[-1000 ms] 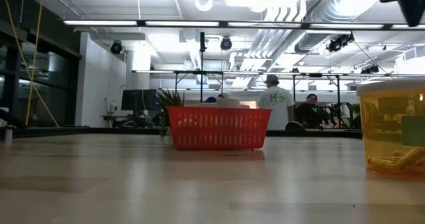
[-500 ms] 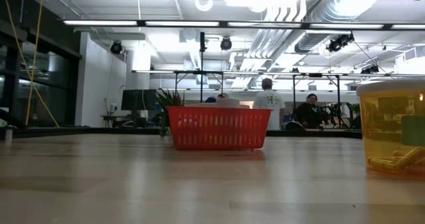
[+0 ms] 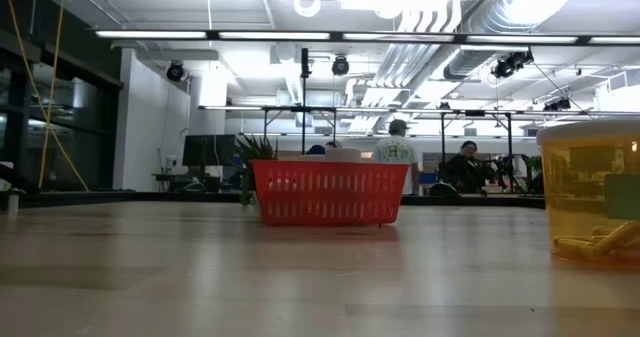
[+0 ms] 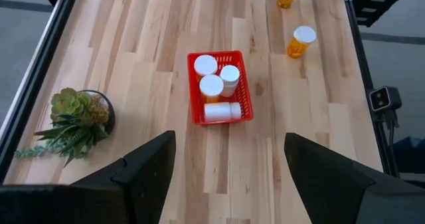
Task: Pick and place pill bottles into a basket
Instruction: Put the orange pill bottle into the red bin
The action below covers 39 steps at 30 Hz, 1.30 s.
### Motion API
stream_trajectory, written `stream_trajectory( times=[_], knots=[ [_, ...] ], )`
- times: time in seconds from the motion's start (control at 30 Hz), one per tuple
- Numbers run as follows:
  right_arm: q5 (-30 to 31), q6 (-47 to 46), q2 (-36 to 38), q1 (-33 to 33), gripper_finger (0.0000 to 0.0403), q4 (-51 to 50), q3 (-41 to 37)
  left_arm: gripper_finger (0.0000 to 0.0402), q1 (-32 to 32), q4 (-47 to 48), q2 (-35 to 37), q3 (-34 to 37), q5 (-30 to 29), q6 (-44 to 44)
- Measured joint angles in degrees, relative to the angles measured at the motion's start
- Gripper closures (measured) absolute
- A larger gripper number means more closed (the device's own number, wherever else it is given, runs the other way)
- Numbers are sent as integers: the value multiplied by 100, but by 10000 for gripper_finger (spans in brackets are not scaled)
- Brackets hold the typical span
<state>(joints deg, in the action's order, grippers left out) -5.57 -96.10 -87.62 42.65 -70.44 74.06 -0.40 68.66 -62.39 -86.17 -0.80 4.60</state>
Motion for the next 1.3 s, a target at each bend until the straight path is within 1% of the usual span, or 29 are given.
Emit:
stream_trajectory(
  times=[0.23,0.33,0.53,0.77,0.97,1.07,1.17,1.3],
  knots=[
    [-243,-429,-608,-28,130,693,0,85,0,280,111,-4,0,-133],
    [-479,-568,-750,-28,130,675,0,85,1,359,149,-7,44,-135],
    [-564,-741,-764,-96,130,551,2,85,0,403,277,-4,209,-153],
    [-344,-803,-764,-103,130,25,2,85,0,483,416,-4,284,-155],
    [151,-868,-764,12,130,-140,2,85,2,489,556,-4,284,-177],
    [262,-867,-760,65,130,-285,-8,85,0,490,618,-4,284,-177],
    [288,-960,-529,151,130,-53,-349,85,2,497,672,-4,278,-177],
    [208,-1136,-28,201,130,749,-1026,85,1,500,722,-4,280,-156]
  ],
)
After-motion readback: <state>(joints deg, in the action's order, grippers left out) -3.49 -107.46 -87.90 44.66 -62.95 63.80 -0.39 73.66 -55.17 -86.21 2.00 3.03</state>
